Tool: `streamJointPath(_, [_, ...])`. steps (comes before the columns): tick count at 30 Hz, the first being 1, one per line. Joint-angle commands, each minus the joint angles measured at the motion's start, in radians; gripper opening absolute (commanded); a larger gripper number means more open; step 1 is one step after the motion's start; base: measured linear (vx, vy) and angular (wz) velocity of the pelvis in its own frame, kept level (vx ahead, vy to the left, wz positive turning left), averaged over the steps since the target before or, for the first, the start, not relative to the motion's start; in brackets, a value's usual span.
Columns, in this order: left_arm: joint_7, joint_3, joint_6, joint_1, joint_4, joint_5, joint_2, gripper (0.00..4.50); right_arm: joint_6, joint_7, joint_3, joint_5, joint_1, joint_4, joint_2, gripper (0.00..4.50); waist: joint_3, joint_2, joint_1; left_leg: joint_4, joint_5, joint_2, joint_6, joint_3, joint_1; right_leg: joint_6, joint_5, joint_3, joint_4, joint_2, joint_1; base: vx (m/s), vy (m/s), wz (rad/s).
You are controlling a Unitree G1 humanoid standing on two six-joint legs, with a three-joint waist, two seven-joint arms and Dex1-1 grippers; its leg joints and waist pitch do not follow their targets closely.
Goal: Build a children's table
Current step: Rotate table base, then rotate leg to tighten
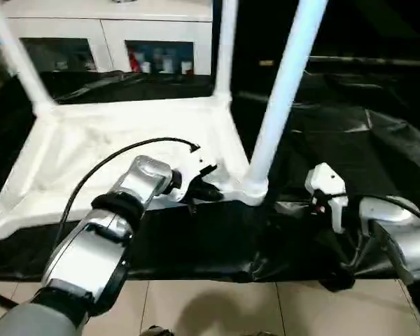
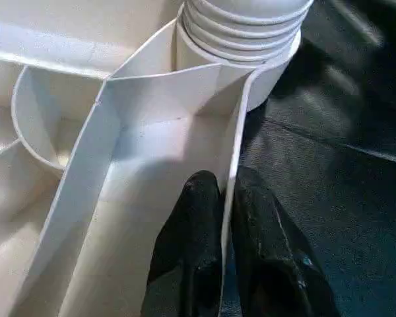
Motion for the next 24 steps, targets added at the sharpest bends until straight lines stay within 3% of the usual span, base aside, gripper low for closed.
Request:
streamJointPath(1, [0.063, 0.006, 0.056, 0.051, -0.015, 0.027, 0.029, 0.13, -0.008, -0.011, 0.008, -0.009, -0.016, 0.002, 0.008, 3.93, -0.071, -0.011, 0.009, -0.061, -0.26, 0.031, 0.072, -0.021, 0.014, -0.248, -0.255, 0.032, -0.086, -0.054, 0.055, 0.0, 0.0, 0.0])
streamJointPath(4, [0.018, 0.009, 0.008, 0.087, -0.087, 0.008, 0.035, 0.04, -0.007, -0.02, 0.014, -0.01, -0.022, 0.005, 0.02, 3.93, -0.071, -0.011, 0.007, -0.063, -0.268, 0.033, 0.069, -0.022, 0.015, -0.237, -0.279, 0.033, -0.088, -0.055, 0.055, 0.0, 0.0, 0.0])
streamJointPath(6, [-0.039, 0.006, -0.04, 0.12, -0.142, -0.006, 0.044, 0.01, -0.002, -0.034, 0.01, -0.004, -0.027, 0.01, 0.036, 3.93, -0.073, -0.017, 0.001, -0.062, -0.263, 0.032, 0.072, -0.021, 0.012, -0.233, -0.267, 0.035, -0.088, -0.054, 0.053, 0.0, 0.0, 0.0])
streamJointPath(8, [-0.061, 0.016, -0.023, 0.147, -0.193, -0.033, 0.046, 0.01, 0.0, -0.052, -0.001, 0.005, -0.032, 0.016, 0.056, 3.93, -0.073, -0.019, 0.0, -0.062, -0.261, 0.034, 0.073, -0.018, 0.015, -0.237, -0.261, 0.036, -0.086, -0.054, 0.048, 0.0, 0.0, 0.0])
streamJointPath(10, [-0.065, 0.019, -0.021, 0.154, -0.204, -0.04, 0.047, 0.01, -0.004, -0.056, -0.002, 0.003, -0.033, 0.018, 0.061, 3.93, -0.071, -0.014, 0.002, -0.064, -0.259, 0.035, 0.071, -0.019, 0.016, -0.236, -0.263, 0.037, -0.085, -0.054, 0.047, 0.0, 0.0, 0.0])
streamJointPath(11, [-0.089, 0.025, -0.03, 0.173, -0.233, -0.06, 0.046, 0.01, -0.026, -0.075, -0.003, -0.009, -0.039, 0.035, 0.072, 3.93, -0.071, -0.019, 0.002, -0.064, -0.261, 0.036, 0.07, -0.018, 0.017, -0.235, -0.268, 0.037, -0.085, -0.054, 0.046, 0.0, 0.0, 0.0])
streamJointPath(14, [-0.121, 0.015, -0.069, 0.193, -0.25, -0.06, 0.054, 0.01, -0.052, -0.129, -0.025, -0.015, -0.071, 0.104, 0.107, 3.93, -0.069, -0.018, -0.001, -0.065, -0.273, 0.032, 0.051, -0.018, 0.016, -0.218, -0.322, 0.038, -0.089, -0.055, 0.044, 0.0, 0.0, 0.0])
streamJointPath(16, [-0.123, 0.013, -0.073, 0.195, -0.251, -0.057, 0.055, 0.0, -0.049, -0.136, -0.03, -0.011, -0.077, 0.114, 0.113, 4.1, -0.068, -0.016, 0.002, -0.065, -0.282, 0.033, 0.05, -0.016, 0.021, -0.209, -0.335, 0.041, -0.091, -0.056, 0.04, 0.0, 0.0, 0.0])
streamJointPath(17, [-0.126, 0.011, -0.079, 0.195, -0.25, -0.053, 0.058, 0.0, -0.051, -0.137, -0.028, -0.011, -0.085, 0.128, 0.12, 4.1, -0.069, -0.021, 0.004, -0.065, -0.276, 0.034, 0.05, -0.017, 0.02, -0.204, -0.342, 0.04, -0.09, -0.058, 0.041, 0.0, 0.0, 0.0])
streamJointPath(24, [-0.124, 0.007, -0.088, 0.199, -0.264, -0.046, 0.065, 0.0, -0.078, -0.135, -0.008, -0.023, -0.113, 0.179, 0.146, 4.48, -0.07, -0.019, 0.007, -0.066, -0.258, 0.034, 0.052, -0.017, 0.016, -0.204, -0.313, 0.04, -0.086, -0.058, 0.043, 0.0, 0.0, 0.0])
